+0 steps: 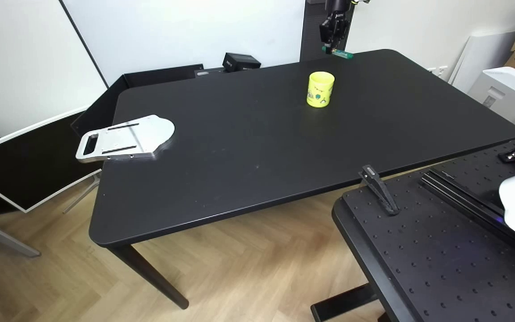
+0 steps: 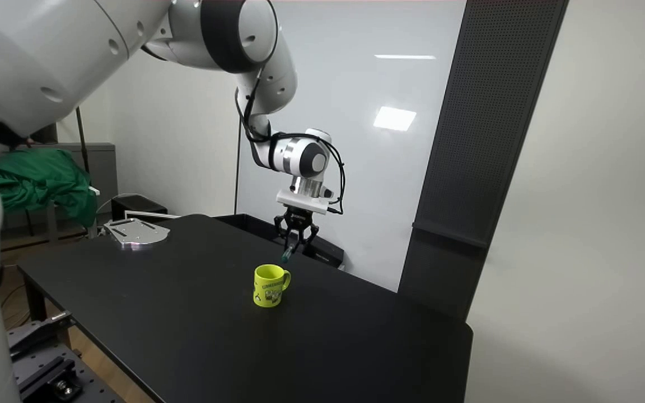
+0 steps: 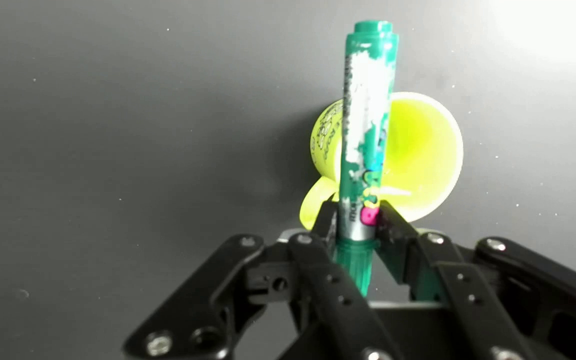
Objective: Put the green marker inside the yellow mug
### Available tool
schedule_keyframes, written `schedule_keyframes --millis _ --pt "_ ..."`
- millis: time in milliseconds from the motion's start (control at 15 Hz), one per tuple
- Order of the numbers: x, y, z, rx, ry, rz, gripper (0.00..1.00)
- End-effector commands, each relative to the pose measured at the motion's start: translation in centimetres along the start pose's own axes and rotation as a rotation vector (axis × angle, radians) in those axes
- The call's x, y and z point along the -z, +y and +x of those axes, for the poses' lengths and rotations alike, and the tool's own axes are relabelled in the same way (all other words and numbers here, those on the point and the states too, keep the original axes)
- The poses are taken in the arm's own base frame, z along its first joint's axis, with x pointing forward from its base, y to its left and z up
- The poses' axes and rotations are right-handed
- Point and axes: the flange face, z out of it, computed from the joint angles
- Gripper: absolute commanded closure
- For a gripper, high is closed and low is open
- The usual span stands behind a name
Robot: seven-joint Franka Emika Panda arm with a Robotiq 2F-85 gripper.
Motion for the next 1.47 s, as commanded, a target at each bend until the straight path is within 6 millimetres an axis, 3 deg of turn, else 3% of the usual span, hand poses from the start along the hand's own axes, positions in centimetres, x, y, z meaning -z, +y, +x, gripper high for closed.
schedule_keyframes --millis 0,267,933,1400 --pt "0.8 -0.3 0.5 0.005 0.065 -0.007 0.94" --pt "0.6 -1.1 0.9 0.009 0.179 0.008 0.94" --pt "-2.4 -4.9 0.1 0.008 0.44 0.003 0.94" --pt "-4.0 -5.1 -1.8 -0.027 0.539 0.003 0.94"
